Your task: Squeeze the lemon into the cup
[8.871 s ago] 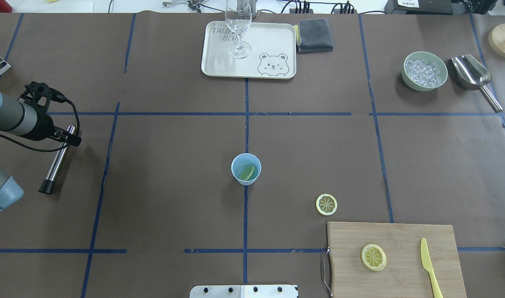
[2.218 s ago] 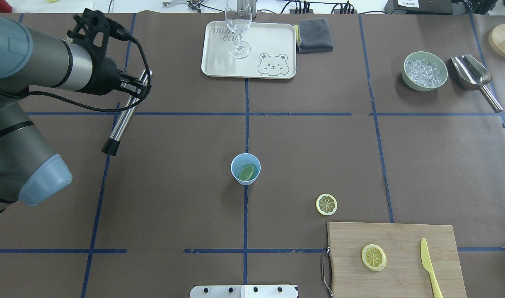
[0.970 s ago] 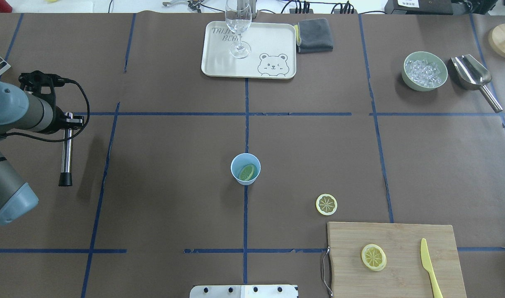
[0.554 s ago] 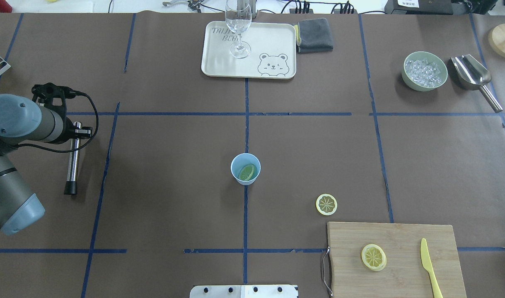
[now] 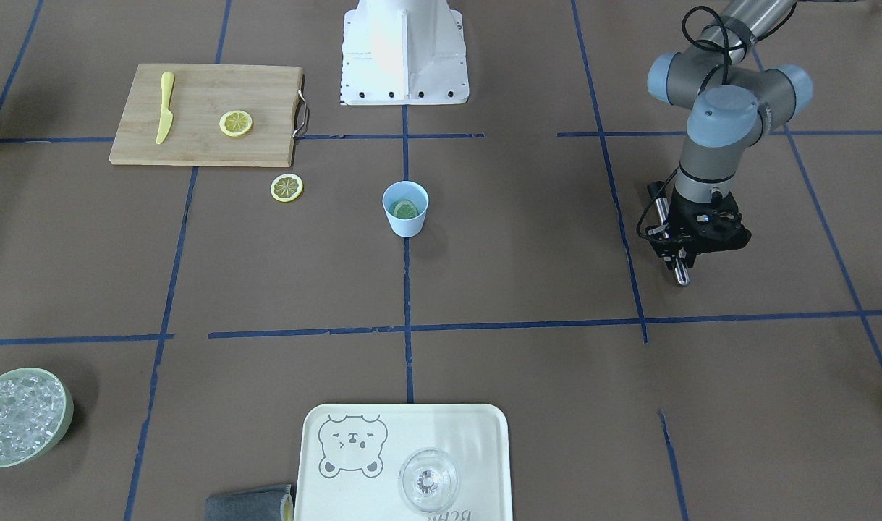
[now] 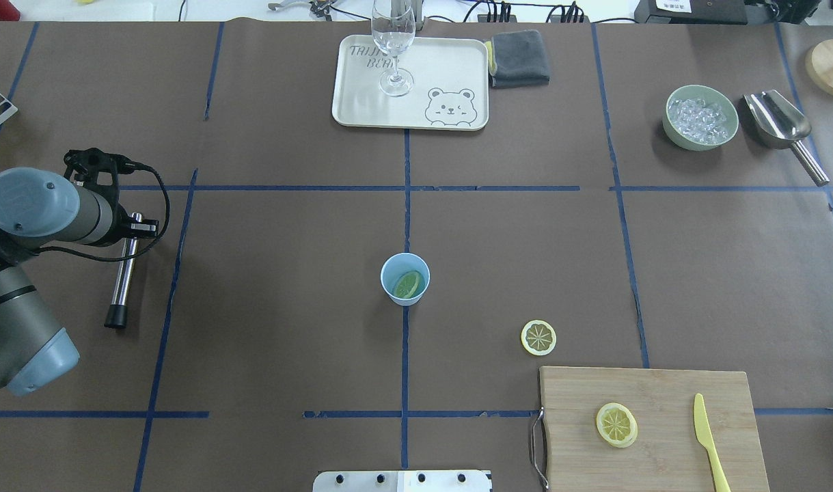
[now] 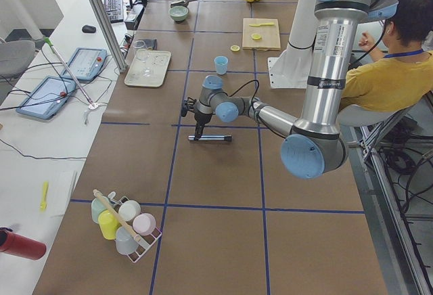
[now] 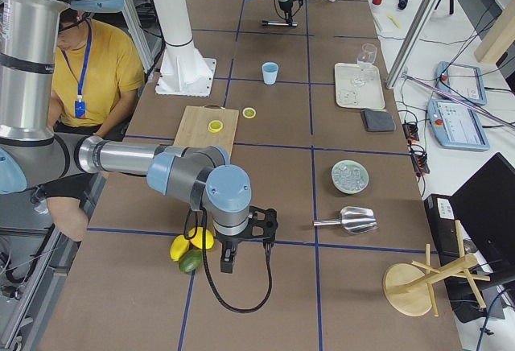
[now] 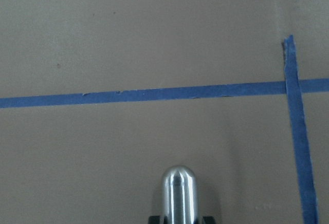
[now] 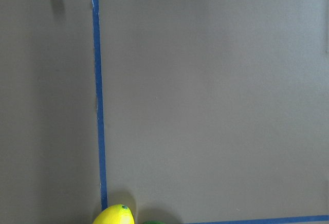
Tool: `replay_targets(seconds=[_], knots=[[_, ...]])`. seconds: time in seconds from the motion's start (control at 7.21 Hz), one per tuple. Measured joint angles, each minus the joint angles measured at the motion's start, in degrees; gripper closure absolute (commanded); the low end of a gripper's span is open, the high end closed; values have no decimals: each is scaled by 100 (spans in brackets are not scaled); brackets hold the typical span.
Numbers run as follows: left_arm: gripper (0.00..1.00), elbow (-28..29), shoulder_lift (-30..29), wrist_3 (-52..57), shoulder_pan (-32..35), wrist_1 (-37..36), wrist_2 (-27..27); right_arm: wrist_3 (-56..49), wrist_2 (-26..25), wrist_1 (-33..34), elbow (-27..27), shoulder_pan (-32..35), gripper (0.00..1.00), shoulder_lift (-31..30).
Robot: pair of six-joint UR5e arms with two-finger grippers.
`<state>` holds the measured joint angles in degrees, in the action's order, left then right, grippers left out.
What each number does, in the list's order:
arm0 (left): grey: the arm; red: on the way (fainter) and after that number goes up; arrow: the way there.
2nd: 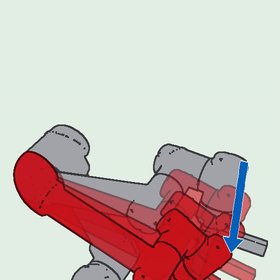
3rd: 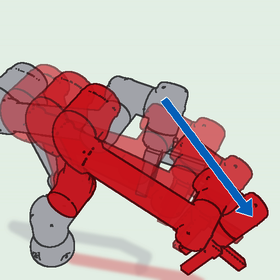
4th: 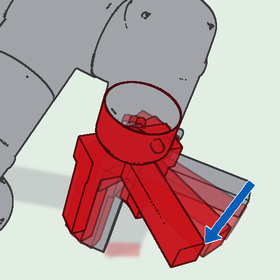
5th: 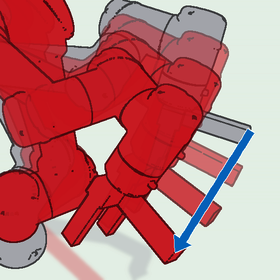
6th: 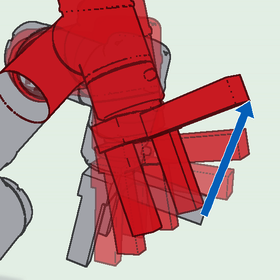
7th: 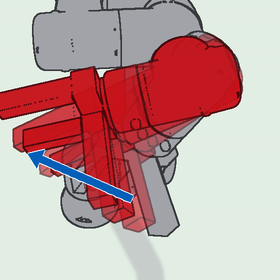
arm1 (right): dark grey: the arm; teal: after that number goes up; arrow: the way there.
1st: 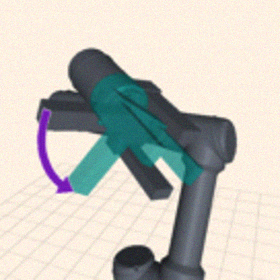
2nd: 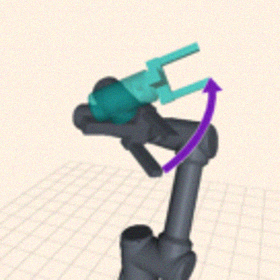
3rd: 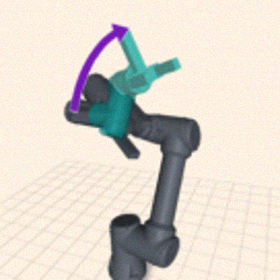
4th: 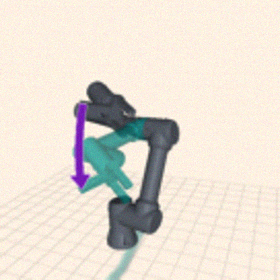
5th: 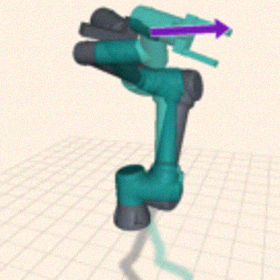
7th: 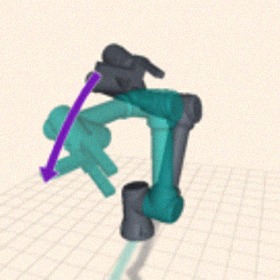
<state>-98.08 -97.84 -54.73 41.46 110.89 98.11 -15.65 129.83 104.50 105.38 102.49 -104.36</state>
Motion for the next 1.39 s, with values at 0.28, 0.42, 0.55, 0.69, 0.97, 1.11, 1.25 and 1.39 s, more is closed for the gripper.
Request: replay_targets(seconds=[0.28, 0.42, 0.55, 0.69, 0.97, 1.11, 1.25, 1.39], knots=[[0, -244, 21, 714, 55, -1, 48, 0, 6, 0, 0, -1, 0, -2], [0, -401, 35, 1191, 195, -9, 103, 0, 7, 0, 0, -1, 0, -4], [0, -483, 44, 1777, 492, -11, 297, 2, 7, 0, 0, -1, 0, -5], [0, -523, 112, 2571, 974, -8, 702, 6, 9, 0, 0, -1, 0, -5], [0, -493, 390, 4360, 2215, -51, 1560, 15, 14, 0, 0, -1, 0, -5], [0, -408, 595, 4926, 2851, -105, 2040, 16, 15, 0, 0, -1, 0, -6], [0, -273, 856, 5183, 3381, -191, 2543, 17, 16, 0, 0, -1, 0, -5], [0, -184, 1146, 5279, 3726, -309, 2879, 18, 16, 0, -2, -1, 0, -6]])
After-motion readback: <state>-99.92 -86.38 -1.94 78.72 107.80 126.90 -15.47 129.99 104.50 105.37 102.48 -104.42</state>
